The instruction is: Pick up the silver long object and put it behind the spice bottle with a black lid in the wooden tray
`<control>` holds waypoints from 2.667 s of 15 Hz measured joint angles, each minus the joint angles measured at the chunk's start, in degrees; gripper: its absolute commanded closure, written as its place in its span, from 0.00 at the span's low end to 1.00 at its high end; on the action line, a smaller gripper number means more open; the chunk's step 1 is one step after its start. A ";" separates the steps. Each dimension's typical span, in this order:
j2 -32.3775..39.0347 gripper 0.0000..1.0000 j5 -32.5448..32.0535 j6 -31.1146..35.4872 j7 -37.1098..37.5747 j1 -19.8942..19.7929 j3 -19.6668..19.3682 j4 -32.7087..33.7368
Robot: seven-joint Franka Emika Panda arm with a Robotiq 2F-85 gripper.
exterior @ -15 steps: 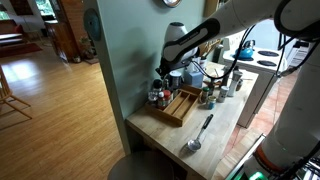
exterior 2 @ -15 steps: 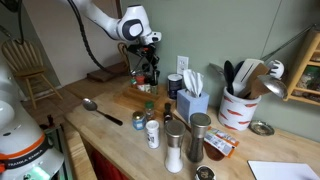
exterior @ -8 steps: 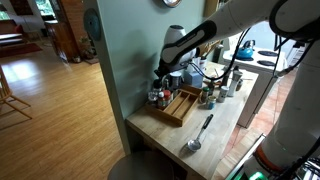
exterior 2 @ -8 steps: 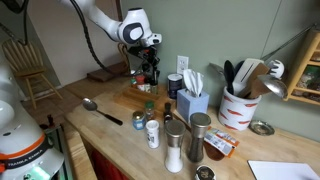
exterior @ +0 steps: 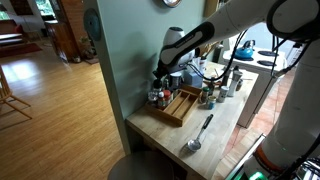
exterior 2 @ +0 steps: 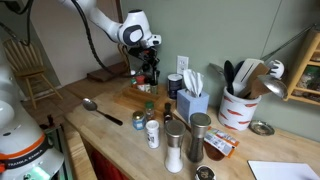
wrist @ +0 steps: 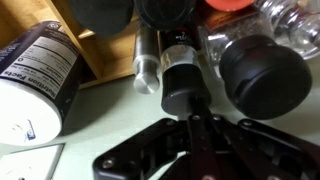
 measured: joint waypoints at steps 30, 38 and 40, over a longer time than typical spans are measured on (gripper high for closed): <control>-5.58 1.00 -0.39 -12.21 -1.19 -0.19 -0.67 1.07; -13.16 0.45 -0.65 -34.92 -0.75 -2.36 -2.97 2.21; -15.83 0.30 -0.77 -40.52 -0.75 -3.34 -3.86 2.08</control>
